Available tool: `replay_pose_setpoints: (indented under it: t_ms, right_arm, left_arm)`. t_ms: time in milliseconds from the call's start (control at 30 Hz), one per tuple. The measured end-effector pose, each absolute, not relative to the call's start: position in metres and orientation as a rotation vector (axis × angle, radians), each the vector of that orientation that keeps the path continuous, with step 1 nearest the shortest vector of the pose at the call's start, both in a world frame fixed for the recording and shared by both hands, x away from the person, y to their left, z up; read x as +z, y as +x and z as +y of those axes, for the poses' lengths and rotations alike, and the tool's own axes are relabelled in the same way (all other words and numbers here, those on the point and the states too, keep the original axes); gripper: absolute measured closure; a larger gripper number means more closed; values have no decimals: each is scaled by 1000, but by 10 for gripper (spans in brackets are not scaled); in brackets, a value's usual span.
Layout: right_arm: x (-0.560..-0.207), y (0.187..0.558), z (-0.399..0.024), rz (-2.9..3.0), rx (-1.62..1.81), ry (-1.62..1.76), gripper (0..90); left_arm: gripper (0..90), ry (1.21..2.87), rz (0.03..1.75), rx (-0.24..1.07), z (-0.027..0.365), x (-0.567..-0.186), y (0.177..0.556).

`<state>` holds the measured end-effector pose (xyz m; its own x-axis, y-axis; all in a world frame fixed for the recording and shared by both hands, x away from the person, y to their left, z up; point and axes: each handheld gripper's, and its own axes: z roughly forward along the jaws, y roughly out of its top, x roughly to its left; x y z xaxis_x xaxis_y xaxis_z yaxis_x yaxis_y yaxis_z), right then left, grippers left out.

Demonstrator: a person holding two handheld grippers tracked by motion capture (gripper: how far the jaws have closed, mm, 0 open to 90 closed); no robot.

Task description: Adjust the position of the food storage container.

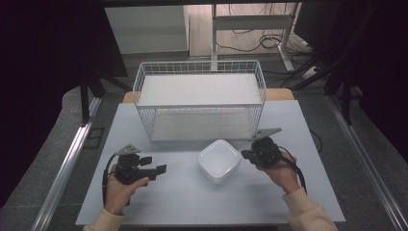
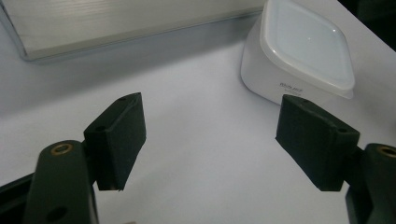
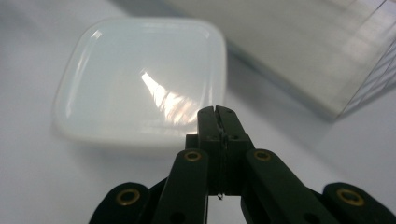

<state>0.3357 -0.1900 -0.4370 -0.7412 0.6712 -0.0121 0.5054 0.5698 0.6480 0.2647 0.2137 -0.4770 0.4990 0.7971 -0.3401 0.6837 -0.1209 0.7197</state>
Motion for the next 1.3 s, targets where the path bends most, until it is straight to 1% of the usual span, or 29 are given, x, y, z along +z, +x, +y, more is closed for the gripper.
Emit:
replay_pose_setpoints:
  t_ms: [33,67,133,167,233,267,333,633,767,1067,1300]
  right_arm:
    - [-437,336,-190,2547,930,975,894]
    - [-434,350,-183,2549,916,969,894]
    - [-435,364,-175,2548,900,961,894]
    - [-435,364,-175,2548,900,961,894]
    - [-441,383,-161,2559,859,943,894]
    - [-441,383,-161,2559,859,943,894]
    - [-449,398,-150,2569,807,927,894]
    - [-461,416,-121,2634,715,826,895]
    - [-461,417,-112,2662,733,775,895]
    - [-465,396,-73,2774,756,508,895]
    - [-465,383,-57,2834,780,397,895]
  left_arm:
    - [237,1853,1233,160,214,-477,265]
    - [237,1852,1232,160,214,-477,265]
    - [237,1851,1235,162,214,-477,265]
    - [237,1851,1235,162,214,-477,265]
    - [239,1847,1234,166,215,-477,265]
    - [239,1847,1234,166,215,-477,265]
    - [239,1847,1229,165,215,-477,264]
    - [239,1845,1231,159,215,-478,266]
    - [238,1853,1225,159,214,-478,266]
    - [238,1858,1223,157,212,-478,266]
    - [238,1856,1228,158,213,-478,267]
